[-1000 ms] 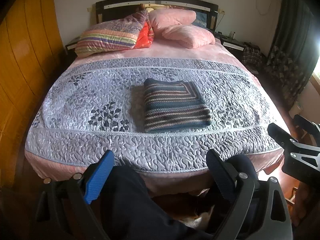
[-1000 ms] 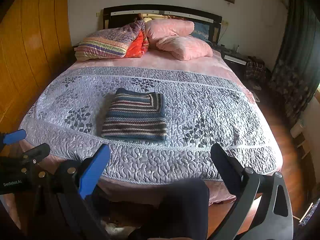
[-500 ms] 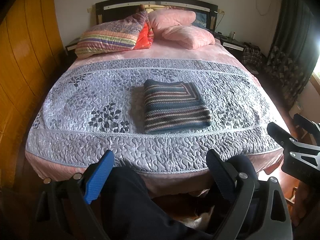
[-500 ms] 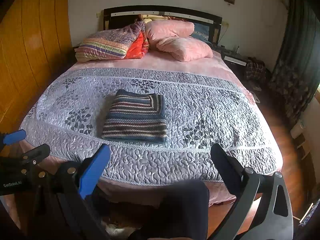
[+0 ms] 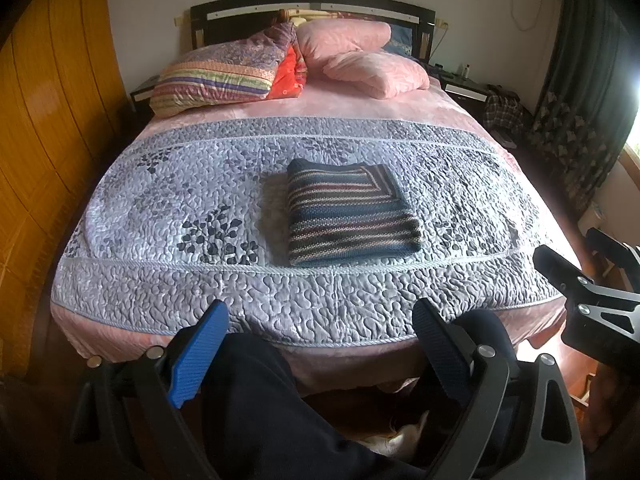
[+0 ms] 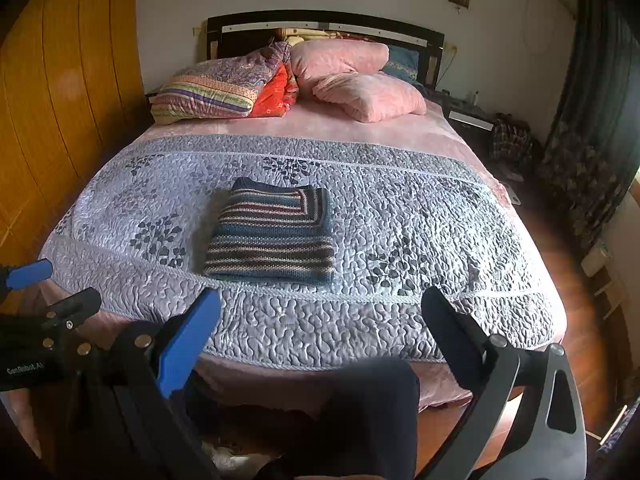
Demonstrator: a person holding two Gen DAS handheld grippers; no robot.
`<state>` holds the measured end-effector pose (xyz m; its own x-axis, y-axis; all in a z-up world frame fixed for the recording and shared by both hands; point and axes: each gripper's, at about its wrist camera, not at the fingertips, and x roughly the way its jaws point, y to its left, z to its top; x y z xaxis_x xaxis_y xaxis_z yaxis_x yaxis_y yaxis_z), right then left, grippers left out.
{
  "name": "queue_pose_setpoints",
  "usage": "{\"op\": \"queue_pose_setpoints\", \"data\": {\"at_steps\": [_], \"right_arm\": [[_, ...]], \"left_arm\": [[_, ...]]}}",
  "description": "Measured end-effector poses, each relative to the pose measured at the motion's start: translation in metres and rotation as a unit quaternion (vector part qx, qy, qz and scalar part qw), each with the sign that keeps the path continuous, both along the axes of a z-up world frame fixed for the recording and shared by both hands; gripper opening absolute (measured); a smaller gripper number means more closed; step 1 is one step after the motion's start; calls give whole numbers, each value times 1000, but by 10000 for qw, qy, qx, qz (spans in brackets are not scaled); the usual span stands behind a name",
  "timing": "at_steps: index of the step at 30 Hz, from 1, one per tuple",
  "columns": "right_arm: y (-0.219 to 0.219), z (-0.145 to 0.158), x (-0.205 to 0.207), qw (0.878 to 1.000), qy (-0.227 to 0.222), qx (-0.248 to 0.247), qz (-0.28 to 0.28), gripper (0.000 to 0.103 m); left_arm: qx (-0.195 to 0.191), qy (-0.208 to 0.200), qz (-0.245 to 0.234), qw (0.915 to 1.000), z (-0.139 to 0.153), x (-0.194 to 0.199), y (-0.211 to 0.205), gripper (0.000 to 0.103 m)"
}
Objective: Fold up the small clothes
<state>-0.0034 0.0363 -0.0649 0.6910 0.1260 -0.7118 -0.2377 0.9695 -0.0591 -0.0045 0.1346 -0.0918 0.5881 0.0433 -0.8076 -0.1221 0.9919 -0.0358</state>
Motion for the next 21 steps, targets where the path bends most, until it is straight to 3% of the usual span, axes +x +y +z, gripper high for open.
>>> {"op": "queue_pose_setpoints", "data": {"at_steps": [21], "right_arm": [[-4, -6, -1, 10000, 25, 63, -15, 100]], "left_arm": [[2, 11, 31, 10000, -2, -2, -4, 93]]}}
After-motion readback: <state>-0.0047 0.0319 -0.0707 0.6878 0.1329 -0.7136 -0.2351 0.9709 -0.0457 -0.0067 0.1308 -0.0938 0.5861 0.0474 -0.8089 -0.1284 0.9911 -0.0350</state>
